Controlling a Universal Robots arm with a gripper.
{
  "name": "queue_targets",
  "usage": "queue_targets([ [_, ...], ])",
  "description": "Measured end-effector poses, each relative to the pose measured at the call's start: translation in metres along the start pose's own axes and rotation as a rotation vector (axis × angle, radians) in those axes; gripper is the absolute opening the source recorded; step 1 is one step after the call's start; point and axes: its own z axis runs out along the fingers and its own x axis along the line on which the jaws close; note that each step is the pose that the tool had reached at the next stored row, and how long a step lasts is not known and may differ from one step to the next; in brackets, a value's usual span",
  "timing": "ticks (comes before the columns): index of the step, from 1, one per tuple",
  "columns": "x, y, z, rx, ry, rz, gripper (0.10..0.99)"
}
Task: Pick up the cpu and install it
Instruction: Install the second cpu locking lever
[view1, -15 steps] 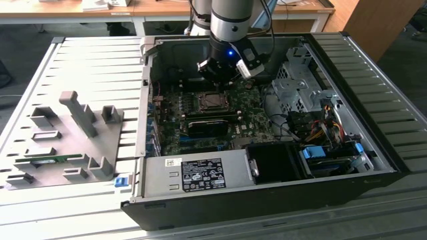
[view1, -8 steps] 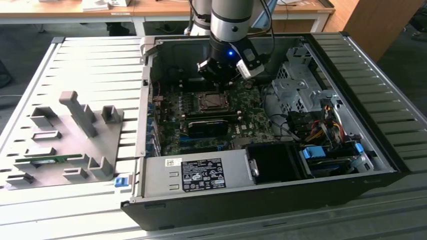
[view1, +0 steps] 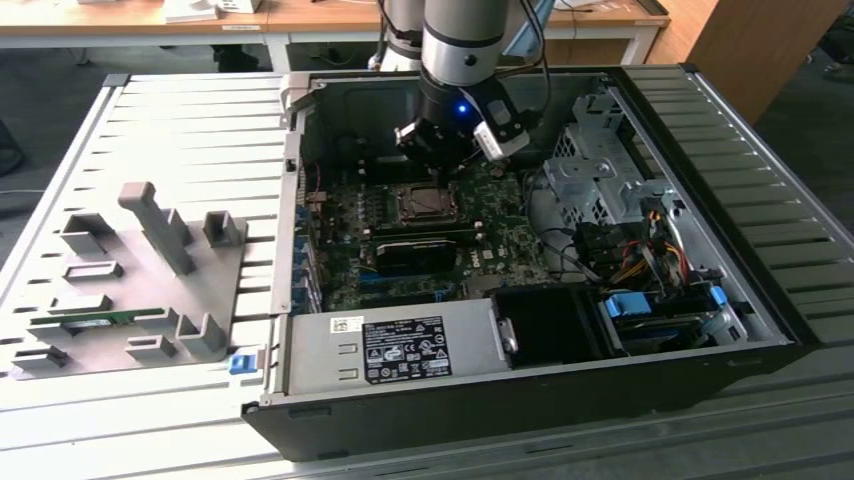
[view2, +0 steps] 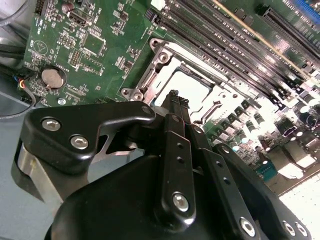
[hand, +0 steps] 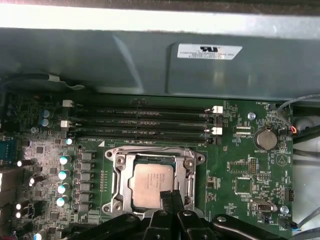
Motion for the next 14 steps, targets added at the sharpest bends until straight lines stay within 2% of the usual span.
queue_targets([
  [14,0.0001,-0.0012,-0.0087,0.0,0.0,0.0,0.106],
])
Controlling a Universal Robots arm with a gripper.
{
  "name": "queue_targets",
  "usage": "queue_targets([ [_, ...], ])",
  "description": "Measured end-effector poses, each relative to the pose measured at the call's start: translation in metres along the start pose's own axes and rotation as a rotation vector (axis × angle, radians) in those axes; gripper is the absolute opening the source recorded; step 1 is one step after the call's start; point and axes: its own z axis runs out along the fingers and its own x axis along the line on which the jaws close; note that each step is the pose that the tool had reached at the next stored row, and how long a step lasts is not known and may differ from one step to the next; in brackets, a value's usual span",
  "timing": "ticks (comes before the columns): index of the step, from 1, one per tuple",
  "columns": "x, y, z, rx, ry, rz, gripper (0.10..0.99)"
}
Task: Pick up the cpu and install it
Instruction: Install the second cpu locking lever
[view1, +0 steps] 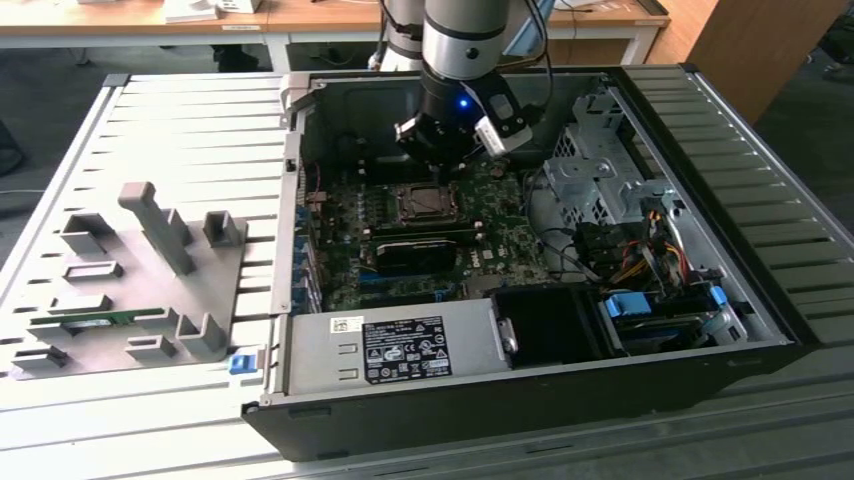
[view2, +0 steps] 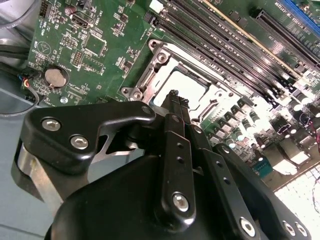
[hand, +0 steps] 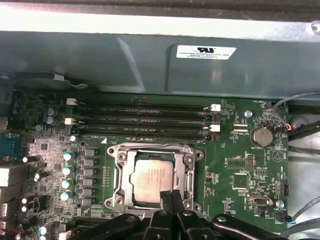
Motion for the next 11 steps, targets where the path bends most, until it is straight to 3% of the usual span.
queue_targets([
  [11,0.0001,0.0,-0.0121,0.0,0.0,0.0,0.106],
])
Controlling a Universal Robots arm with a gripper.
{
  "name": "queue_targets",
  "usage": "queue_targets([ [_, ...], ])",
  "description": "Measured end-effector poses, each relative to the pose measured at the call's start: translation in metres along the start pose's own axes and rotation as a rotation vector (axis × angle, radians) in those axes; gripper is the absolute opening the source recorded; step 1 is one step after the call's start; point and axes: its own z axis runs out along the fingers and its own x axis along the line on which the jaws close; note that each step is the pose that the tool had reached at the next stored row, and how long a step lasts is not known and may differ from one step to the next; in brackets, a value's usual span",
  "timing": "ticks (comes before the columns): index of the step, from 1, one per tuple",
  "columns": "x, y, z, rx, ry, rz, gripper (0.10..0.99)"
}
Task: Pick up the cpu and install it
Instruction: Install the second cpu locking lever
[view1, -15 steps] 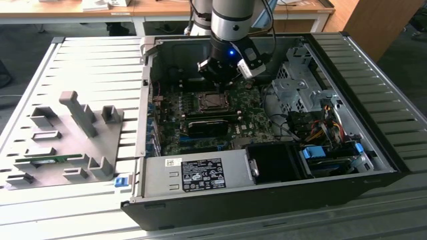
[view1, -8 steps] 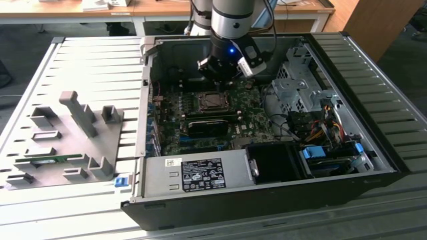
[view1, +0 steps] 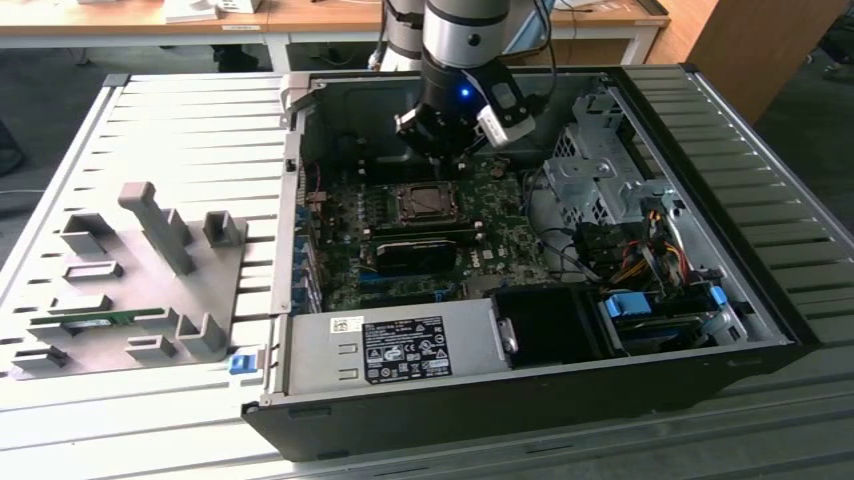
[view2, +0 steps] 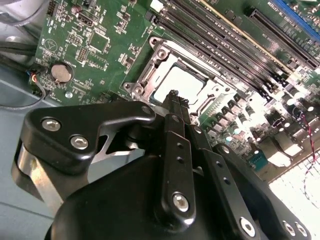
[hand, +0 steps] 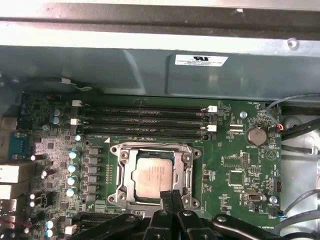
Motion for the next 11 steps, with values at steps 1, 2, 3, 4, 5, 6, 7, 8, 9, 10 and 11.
queue_targets([
  [1,0.0,-0.0008,-0.0001,0.0,0.0,0.0,0.106],
  [2,0.0001,-0.0012,-0.0001,0.0,0.0,0.0,0.106],
  [3,0.0001,-0.0014,-0.0001,0.001,-0.0001,0.0,0.106],
  [4,0.0001,-0.0018,-0.0002,0.002,0.0001,0.0,0.106],
  [5,0.0001,-0.0021,-0.0002,0.002,0.0,0.0,0.106],
  [6,0.0001,-0.0025,-0.0002,0.002,0.0001,0.0,0.106],
  [7,0.0001,-0.0032,-0.0003,0.002,0.0001,0.0,0.106],
  [8,0.0001,-0.0037,-0.0003,0.002,0.0,0.0,0.106],
  [9,0.0002,-0.0044,-0.0004,0.002,0.0001,0.0,0.106],
  [10,0.0001,-0.005,-0.0004,0.002,0.0,0.0,0.106],
  [11,0.0002,-0.0057,-0.0004,0.002,0.0,0.0,0.106],
])
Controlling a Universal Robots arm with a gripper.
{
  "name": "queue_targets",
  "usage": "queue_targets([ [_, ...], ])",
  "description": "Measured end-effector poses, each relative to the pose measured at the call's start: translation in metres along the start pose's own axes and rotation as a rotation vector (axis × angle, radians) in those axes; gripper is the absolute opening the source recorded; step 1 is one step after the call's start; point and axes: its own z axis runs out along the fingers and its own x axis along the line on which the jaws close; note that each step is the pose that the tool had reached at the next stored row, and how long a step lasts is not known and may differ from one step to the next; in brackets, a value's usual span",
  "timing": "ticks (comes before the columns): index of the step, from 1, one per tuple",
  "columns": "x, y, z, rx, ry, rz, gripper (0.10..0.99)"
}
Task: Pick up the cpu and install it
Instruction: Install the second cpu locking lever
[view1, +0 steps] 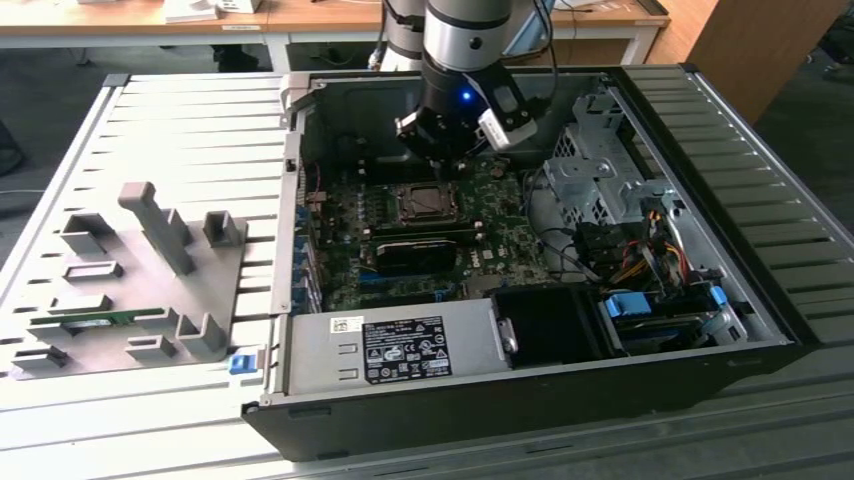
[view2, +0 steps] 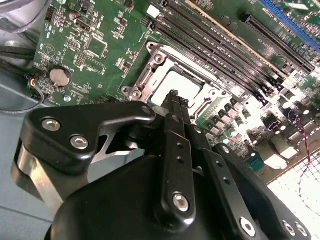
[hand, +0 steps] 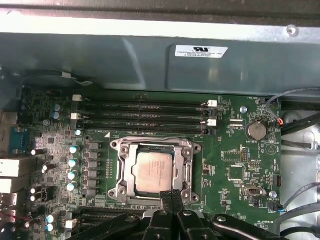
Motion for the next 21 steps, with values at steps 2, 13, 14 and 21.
queue_targets([
  [2,0.0,-0.0013,-0.0001,0.0,0.0,0.0,0.106],
  [13,0.0002,-0.0102,-0.0008,0.0,0.0,0.0,0.106],
  [14,0.0002,-0.0116,-0.0009,0.0,0.0,0.0,0.106],
  [21,-0.0007,-0.0179,-0.0006,0.0,0.0128,0.0,0.106],
])
